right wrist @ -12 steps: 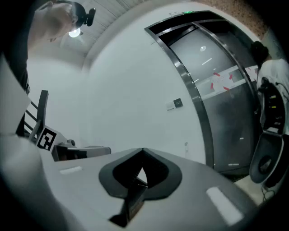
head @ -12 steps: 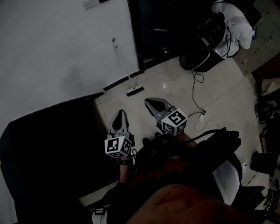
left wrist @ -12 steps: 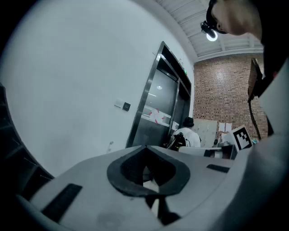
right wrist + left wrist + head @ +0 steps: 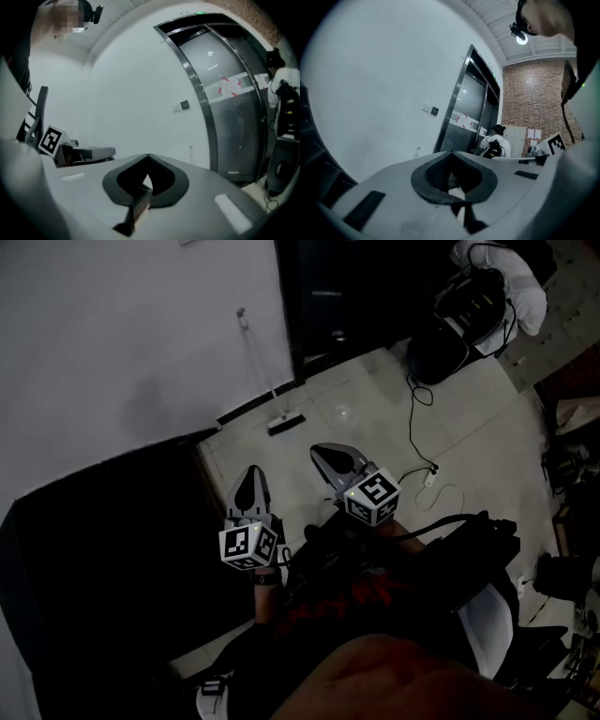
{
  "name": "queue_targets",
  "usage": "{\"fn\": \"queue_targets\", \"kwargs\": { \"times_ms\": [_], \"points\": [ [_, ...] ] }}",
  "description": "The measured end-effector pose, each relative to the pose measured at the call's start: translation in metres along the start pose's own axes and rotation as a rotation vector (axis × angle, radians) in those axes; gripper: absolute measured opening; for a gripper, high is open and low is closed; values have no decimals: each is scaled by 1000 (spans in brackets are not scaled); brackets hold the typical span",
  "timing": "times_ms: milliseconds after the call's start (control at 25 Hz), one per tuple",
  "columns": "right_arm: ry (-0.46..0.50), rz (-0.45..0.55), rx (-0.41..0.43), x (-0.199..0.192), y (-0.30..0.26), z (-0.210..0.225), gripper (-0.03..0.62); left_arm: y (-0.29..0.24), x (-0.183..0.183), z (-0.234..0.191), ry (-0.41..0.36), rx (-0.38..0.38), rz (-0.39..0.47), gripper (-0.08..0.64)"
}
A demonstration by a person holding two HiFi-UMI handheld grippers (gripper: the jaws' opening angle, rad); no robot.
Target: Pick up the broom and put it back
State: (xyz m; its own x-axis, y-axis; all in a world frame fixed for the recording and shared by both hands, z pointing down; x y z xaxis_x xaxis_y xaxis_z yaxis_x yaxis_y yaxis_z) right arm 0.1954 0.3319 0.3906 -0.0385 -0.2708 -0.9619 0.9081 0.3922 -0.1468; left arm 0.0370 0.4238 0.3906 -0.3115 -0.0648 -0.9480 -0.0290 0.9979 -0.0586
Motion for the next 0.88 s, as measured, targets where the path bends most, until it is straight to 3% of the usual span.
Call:
{"fn": "queue_targets", "kwargs": {
  "times_ms": [320, 480, 640, 880],
  "points": [
    [127, 22, -47, 11, -34, 17, 2, -23, 18, -39, -26, 63, 32, 5],
    [117, 33, -35, 24, -69, 40, 2, -58, 26, -58, -47, 91, 26, 5],
    [103, 49, -30, 35, -112, 73, 3, -110, 37, -79, -28, 54, 43, 5],
    [60, 67, -9, 60, -179, 143, 22, -201, 65, -102, -93, 44, 22, 5]
  ]
}}
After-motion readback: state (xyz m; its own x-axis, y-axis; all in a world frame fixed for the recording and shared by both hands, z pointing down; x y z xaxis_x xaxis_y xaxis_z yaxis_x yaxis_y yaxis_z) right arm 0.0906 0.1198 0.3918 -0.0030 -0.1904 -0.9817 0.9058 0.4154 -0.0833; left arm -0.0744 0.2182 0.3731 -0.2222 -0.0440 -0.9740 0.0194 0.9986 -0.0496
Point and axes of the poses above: the fingertips, and each gripper's own axes: y backward along the fingers, z to its right, x out of its top, the point moved 5 cm from there along y, backward along the fingers, and after that the axes turned 2 degrees about -x, right-handed, at the moved point
